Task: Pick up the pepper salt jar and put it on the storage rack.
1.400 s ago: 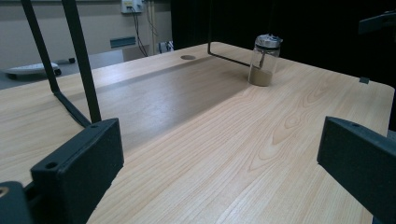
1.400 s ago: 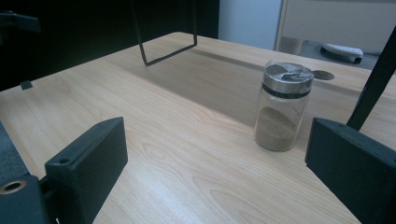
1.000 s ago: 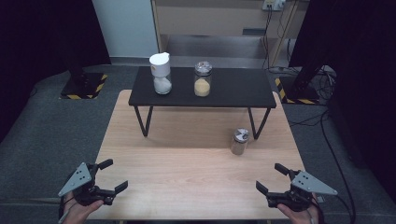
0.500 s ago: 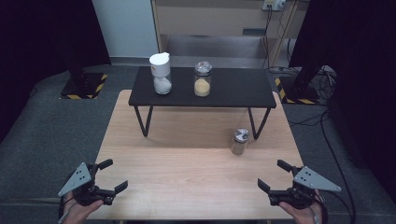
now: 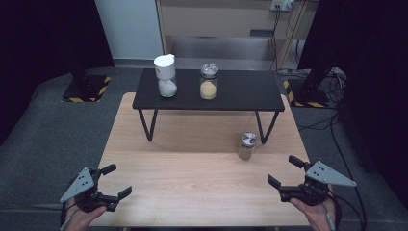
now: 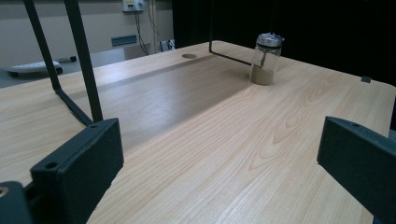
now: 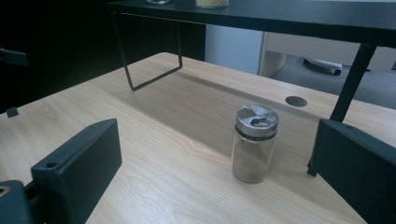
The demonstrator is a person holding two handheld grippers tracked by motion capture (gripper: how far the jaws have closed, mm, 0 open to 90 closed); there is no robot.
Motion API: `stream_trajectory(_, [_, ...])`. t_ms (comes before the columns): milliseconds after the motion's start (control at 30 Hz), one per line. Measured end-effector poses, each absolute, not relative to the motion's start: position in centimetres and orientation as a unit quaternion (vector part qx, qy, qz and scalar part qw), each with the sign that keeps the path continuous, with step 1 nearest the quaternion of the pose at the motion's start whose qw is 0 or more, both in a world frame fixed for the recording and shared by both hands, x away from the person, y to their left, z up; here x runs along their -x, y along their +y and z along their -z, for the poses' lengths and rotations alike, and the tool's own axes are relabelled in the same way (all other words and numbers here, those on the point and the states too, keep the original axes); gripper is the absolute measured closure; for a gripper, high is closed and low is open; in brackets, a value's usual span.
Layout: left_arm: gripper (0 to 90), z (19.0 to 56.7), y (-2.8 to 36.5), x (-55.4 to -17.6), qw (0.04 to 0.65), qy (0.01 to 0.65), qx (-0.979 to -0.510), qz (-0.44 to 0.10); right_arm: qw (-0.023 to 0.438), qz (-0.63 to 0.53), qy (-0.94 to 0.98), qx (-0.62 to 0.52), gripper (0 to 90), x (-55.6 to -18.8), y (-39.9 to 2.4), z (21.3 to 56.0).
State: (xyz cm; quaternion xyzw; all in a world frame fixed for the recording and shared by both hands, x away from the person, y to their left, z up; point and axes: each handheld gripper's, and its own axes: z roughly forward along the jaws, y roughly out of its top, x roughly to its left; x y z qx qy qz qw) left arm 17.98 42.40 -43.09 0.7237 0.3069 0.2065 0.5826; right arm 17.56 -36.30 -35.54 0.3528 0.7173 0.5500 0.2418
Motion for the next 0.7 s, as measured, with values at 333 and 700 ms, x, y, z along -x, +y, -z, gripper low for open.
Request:
stream_trajectory(333, [0.0,43.1,42.4,-18.0,0.583,0.307,-0.724,-0.206,0.247,-0.545,0.722,-0.349,2.8,-18.9,-35.7,34.5])
stream_trajectory(700, [0.0,43.1,42.4,-18.0,0.583,0.307,-0.723,-0.206,0.244,-0.54,0.723,-0.353,3.0,-20.5,-35.1,34.0])
